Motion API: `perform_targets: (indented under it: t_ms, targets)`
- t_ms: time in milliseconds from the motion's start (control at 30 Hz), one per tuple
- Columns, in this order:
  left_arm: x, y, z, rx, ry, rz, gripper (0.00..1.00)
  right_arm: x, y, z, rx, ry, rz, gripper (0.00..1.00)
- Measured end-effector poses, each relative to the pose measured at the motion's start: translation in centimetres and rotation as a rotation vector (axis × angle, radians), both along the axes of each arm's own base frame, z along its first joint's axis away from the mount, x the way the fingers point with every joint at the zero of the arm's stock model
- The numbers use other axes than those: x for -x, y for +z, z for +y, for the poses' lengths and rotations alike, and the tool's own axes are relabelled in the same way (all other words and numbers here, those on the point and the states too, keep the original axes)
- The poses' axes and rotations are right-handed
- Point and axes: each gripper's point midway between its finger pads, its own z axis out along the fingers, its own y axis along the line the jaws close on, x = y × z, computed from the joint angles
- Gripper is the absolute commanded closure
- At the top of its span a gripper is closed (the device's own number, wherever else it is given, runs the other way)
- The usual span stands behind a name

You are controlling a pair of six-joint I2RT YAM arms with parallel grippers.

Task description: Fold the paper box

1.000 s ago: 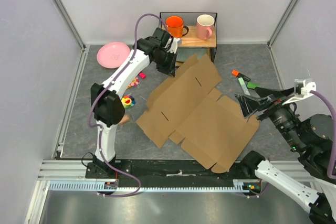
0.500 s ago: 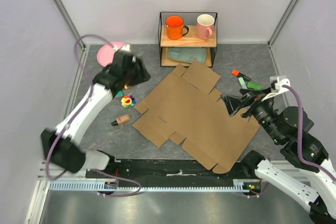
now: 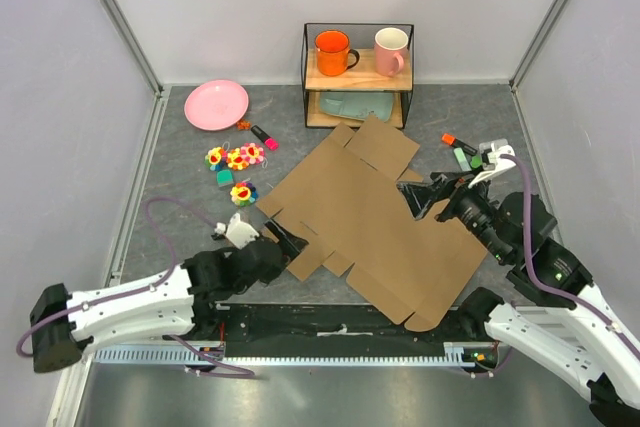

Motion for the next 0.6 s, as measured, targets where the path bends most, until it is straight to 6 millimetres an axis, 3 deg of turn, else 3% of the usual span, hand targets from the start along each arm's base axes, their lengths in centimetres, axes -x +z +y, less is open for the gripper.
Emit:
perform_targets:
  t_ms: [100, 267, 400, 600]
  targets:
    - [0.9, -1.4, -0.6, 0.033, 0.076, 0.049, 0.01, -0.2, -0.8, 0.6, 0.002, 0.013, 0.021, 0.02]
    - [1.3, -5.7, 1.6, -0.008, 0.200, 0.102, 0.03, -0.2, -1.1, 0.7, 0.001, 0.018, 0.025, 0.02]
    - [0.7, -5.6, 1.4, 0.061, 0.240, 0.076, 0.06, 0.0, -0.7, 0.4, -0.008, 0.010, 0.012, 0.02]
    - [-1.2, -5.7, 2.3, 0.187, 0.332, -0.048, 0.24, -0.1, -0.6, 0.2, -0.009, 0.001, 0.011, 0.02]
